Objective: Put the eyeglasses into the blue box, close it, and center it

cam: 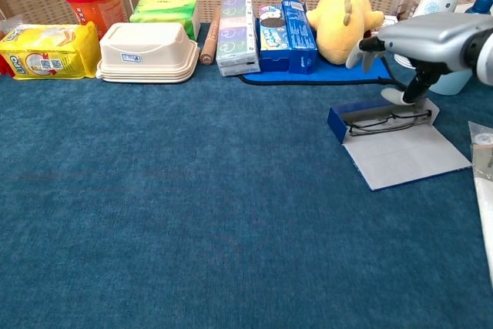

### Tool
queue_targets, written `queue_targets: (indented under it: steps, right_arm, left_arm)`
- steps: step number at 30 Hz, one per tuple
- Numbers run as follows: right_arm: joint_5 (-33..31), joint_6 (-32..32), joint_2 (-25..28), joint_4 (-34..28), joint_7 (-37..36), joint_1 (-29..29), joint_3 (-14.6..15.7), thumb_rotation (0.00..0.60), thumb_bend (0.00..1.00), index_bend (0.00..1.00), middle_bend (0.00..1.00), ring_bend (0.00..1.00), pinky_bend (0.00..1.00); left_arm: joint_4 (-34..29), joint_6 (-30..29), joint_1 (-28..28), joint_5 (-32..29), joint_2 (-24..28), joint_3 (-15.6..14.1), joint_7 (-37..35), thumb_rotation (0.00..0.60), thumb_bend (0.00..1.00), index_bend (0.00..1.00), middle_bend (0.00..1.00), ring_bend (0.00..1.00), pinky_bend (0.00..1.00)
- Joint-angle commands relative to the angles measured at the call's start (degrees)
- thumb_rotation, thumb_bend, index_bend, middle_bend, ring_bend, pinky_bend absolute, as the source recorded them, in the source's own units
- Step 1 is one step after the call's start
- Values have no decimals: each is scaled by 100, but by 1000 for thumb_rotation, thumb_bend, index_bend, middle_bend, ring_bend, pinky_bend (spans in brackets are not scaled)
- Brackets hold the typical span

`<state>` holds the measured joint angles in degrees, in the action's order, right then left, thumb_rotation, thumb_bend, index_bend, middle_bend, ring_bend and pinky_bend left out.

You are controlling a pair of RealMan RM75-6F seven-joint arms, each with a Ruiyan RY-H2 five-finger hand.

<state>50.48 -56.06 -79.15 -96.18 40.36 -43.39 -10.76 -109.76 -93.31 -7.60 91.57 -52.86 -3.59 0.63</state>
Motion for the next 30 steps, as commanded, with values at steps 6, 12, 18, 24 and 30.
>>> queue_targets:
  steps: [6, 12, 18, 24, 30]
  right_arm:
    - [-689, 728, 532, -338, -708, -195, -164, 324, 550, 262, 330, 231, 168]
    - [-1014, 876, 428, 27, -792, -414, -49, 325, 532, 273, 332, 231, 171]
    - [-1272, 879, 343, 247, -806, -536, 107, 324, 526, 288, 340, 234, 179]
    - [-1580, 891, 376, 224, -776, -607, 268, 329, 514, 298, 352, 250, 195]
    - [-1787, 882, 437, 90, -781, -664, 412, 325, 502, 299, 352, 261, 210]
  left_arm:
    - [22, 199, 120, -29, -137, 23, 8, 600, 283, 111, 29, 0, 0]
    - [6, 425, 274, -102, -234, 75, 99, 600, 283, 111, 29, 0, 0]
    - [-17, 563, 380, -187, -281, 121, 168, 600, 282, 111, 29, 0, 0]
    - [-31, 635, 441, -201, -293, 129, 195, 600, 282, 111, 28, 0, 0]
    - [-69, 543, 443, -119, -256, 139, 245, 600, 281, 111, 28, 0, 0]
